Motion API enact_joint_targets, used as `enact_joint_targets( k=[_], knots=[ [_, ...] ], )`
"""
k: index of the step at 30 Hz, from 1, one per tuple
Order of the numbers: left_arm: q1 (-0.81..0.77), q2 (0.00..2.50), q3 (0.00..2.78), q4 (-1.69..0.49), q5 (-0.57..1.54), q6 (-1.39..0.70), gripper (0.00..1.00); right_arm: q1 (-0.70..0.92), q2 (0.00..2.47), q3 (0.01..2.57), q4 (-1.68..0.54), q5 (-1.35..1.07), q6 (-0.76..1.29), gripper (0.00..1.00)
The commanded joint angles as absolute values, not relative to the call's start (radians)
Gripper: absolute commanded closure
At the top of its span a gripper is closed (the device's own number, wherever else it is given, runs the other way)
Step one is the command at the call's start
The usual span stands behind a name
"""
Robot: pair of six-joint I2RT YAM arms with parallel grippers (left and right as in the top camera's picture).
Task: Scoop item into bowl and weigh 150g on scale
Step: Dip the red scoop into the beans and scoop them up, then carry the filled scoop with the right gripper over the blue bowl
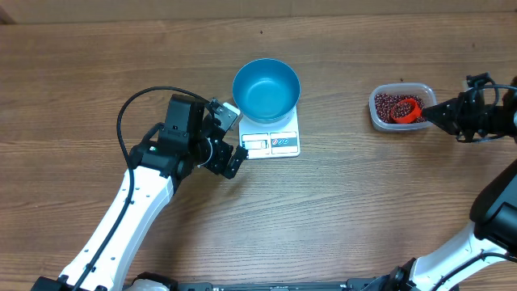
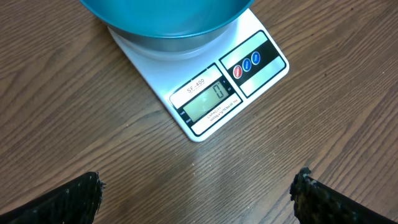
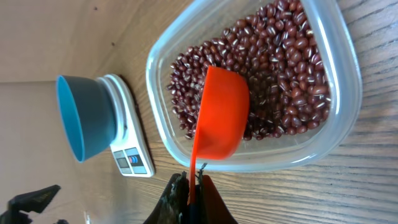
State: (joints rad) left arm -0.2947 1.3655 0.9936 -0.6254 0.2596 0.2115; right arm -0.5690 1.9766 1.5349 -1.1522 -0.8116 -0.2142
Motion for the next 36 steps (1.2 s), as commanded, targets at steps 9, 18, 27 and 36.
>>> enact_joint_targets(
  k=[9, 18, 27, 36],
  knots=[
    [-0.294, 1.373, 0.992, -0.625, 0.259, 0.202, 0.01, -0.622, 1.990, 1.524, -1.144, -0.982, -0.277, 0.96],
    [-0.294, 1.373, 0.992, -0.625, 0.259, 0.202, 0.01, -0.624, 1.990, 1.524, -1.158, -1.085, -0.332, 0.96],
    [-0.294, 1.373, 0.992, -0.625, 0.259, 0.202, 0.00, -0.623, 1.990, 1.524, -1.158, -1.150, -0.350, 0.96],
    [-0.294, 1.373, 0.992, -0.625, 0.259, 0.202, 0.00, -0.577, 1.990, 1.524, -1.163, -1.237, -0.368, 0.96]
  ],
)
